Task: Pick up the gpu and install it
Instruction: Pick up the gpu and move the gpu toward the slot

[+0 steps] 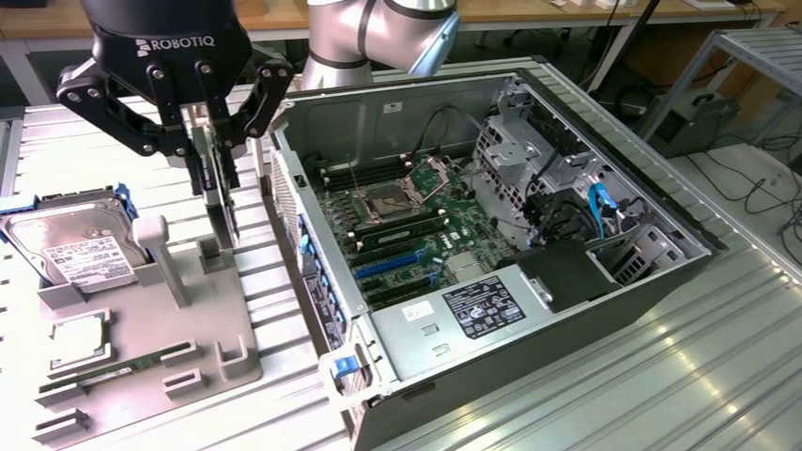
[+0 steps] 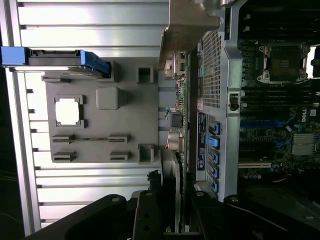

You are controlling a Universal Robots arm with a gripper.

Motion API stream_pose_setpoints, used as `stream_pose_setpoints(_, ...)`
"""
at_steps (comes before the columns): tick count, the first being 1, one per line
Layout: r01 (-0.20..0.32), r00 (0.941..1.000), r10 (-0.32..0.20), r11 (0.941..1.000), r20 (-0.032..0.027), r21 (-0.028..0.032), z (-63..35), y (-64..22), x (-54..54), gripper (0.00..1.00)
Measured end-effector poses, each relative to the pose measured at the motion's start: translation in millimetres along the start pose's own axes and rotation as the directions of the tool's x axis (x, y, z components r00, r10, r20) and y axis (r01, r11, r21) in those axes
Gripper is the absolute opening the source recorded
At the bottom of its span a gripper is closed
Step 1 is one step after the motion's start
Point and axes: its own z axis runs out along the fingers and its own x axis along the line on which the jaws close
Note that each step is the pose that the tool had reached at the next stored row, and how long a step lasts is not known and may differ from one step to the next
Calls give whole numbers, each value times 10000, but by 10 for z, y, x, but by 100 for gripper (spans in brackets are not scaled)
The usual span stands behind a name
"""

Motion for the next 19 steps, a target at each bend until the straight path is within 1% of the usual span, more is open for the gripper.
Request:
stream_pose_setpoints(6, 1, 10000, -1, 10000, 1, 38, 7, 2, -80, 27)
stream_pose_setpoints(19, 1, 10000, -1, 10000, 2, 40, 18, 5, -361, 27)
